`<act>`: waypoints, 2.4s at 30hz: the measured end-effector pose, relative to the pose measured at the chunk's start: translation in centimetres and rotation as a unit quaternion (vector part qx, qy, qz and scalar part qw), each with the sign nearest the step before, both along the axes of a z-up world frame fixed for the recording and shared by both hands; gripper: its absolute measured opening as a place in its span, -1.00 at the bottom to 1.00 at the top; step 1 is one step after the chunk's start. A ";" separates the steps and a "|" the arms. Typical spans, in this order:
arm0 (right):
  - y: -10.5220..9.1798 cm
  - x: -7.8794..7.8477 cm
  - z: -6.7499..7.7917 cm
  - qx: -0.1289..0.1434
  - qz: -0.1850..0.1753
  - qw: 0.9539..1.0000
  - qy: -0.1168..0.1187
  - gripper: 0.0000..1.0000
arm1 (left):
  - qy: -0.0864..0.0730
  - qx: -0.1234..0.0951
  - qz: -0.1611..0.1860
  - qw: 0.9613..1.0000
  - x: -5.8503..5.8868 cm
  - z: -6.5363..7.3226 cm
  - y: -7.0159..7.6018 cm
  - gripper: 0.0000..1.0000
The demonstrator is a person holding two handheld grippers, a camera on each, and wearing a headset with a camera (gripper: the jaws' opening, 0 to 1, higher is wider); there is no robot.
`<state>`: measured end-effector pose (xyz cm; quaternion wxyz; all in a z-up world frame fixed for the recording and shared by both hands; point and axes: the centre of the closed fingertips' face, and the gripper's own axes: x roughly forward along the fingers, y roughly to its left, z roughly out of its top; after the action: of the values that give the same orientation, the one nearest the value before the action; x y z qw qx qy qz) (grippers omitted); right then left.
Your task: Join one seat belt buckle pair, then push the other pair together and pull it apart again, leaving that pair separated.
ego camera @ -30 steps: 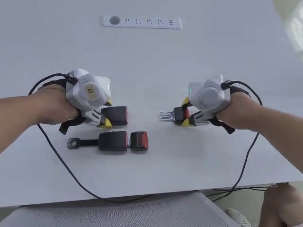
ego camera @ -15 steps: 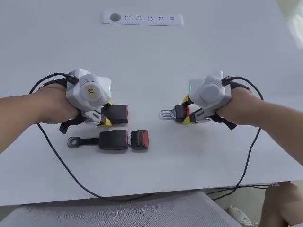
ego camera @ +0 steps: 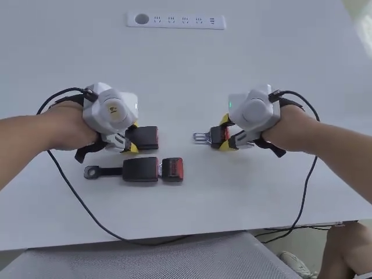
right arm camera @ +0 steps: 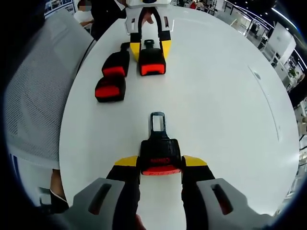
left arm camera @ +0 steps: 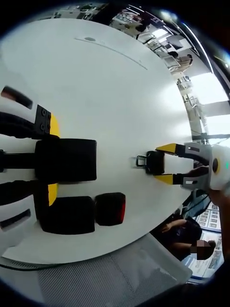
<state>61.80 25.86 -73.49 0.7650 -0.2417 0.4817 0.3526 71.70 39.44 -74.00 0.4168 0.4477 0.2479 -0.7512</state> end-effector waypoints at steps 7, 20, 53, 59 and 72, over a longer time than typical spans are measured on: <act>1.6 1.3 -0.1 0.008 0.004 1.000 -0.012 -0.38 | -0.001 0.012 0.002 1.000 0.0 -0.1 0.0 -0.34; 5.3 3.8 -0.2 0.010 0.023 0.999 -0.030 -0.38 | -0.003 0.010 0.002 1.000 0.1 -0.1 0.0 -0.34; 7.3 6.1 -0.5 -0.001 0.039 0.999 -0.026 -0.42 | -0.003 0.014 -0.011 1.000 -0.1 0.0 0.0 -0.36; 7.4 6.2 -0.5 -0.003 0.036 0.999 -0.023 -0.43 | 0.000 0.011 -0.012 1.000 -0.1 0.0 -0.1 -0.36; 7.6 6.3 -0.6 -0.005 0.038 0.999 -0.021 -0.44 | -0.002 0.011 -0.012 1.000 0.0 -0.2 -0.1 -0.37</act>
<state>68.12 33.48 -74.05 0.7597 -0.2711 0.4575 0.3741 71.65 39.30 -74.17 0.4036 0.4566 0.2502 -0.7524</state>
